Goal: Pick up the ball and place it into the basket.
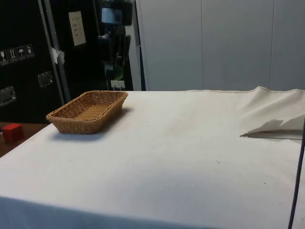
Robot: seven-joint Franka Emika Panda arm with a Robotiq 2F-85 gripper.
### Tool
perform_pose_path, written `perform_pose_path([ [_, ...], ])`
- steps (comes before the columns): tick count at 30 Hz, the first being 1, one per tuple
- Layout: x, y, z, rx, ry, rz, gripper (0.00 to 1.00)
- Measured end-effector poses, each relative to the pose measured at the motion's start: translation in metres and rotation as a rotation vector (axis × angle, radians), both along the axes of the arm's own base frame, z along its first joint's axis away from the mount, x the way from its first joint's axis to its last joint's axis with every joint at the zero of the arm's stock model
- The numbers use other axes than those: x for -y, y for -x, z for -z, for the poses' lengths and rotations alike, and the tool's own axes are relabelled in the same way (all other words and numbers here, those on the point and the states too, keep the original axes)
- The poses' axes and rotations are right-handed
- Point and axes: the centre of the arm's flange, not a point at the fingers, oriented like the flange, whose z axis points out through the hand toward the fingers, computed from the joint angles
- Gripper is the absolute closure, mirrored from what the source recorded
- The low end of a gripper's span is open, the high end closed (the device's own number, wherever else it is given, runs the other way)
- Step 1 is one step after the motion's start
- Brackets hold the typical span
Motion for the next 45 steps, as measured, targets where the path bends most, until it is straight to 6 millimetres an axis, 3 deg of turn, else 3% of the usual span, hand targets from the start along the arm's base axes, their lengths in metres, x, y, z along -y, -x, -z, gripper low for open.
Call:
perform_pose_path([
  [14, 0.008, -0.041, -0.010, 0.003, 0.024, 0.003, 1.00],
  [19, 0.018, -0.065, -0.011, 0.004, 0.036, 0.005, 1.00],
  [30, 0.042, -0.092, -0.008, 0.011, 0.042, 0.007, 1.00],
  [45, 0.076, -0.131, 0.028, 0.014, 0.021, 0.011, 1.00],
])
